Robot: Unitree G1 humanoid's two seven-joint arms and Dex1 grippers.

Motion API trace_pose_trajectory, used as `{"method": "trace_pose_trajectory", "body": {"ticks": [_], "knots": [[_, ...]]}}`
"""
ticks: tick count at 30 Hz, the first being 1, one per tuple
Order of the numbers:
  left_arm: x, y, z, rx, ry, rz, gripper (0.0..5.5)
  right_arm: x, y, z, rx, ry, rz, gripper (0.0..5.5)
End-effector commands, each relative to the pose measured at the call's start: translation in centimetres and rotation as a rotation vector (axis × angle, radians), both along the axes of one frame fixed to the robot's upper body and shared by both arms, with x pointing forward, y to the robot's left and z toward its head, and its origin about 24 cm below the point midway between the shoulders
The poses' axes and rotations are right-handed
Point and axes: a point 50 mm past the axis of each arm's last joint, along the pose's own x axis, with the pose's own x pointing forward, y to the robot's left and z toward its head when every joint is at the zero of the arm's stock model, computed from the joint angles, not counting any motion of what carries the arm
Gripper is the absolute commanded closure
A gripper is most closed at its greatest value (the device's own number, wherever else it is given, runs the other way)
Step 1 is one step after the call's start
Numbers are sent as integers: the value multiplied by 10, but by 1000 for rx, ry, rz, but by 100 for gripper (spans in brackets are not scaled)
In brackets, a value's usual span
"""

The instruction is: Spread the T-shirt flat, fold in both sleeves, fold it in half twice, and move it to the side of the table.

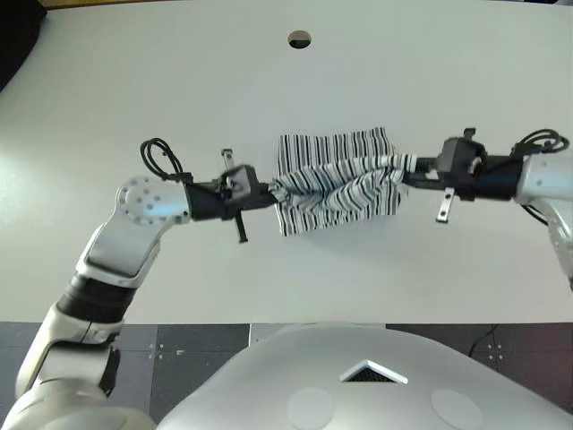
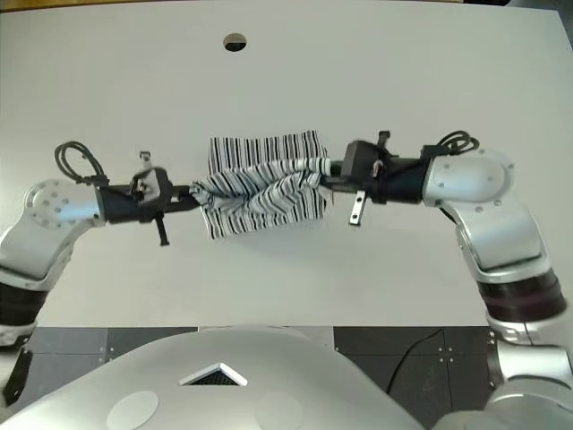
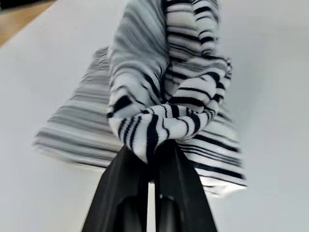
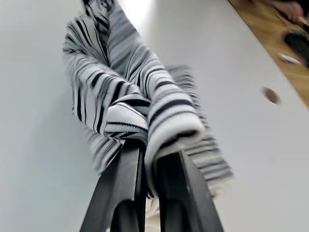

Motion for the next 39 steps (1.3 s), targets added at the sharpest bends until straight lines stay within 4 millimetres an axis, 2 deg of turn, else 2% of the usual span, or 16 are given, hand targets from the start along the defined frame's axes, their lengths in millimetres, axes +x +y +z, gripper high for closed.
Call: {"method": "trace_pose_trajectory", "body": {"ticks": [1,7,8,13,18,23,24,26,28,30,34,39], "knots": [[24,-2,0,7,48,123,540,23,3,-6,-16,33,-73,537],[51,-7,-10,-4,132,275,540,53,9,-22,-27,111,-145,537],[54,-7,-11,-14,139,295,516,58,10,-25,-27,119,-155,500],[68,-13,-14,-70,150,370,448,77,13,-38,4,134,-227,407],[78,-13,-17,-147,193,477,448,100,-1,-43,40,71,-455,407],[84,9,-24,-191,138,682,448,116,-21,-34,89,-63,-644,407],[84,14,-25,-194,106,721,448,116,-22,-31,94,-103,-646,426],[79,23,-27,-213,28,790,448,112,-13,-24,120,-201,-585,460],[70,29,-26,-226,-66,828,448,97,8,-20,150,-292,-466,502],[59,32,-23,-262,-172,849,472,79,31,-23,170,-349,-368,536],[37,36,-22,-292,-368,907,536,45,73,-38,245,-345,-253,540],[27,37,-29,-249,-538,914,536,21,105,-61,285,-252,-215,540]]}}
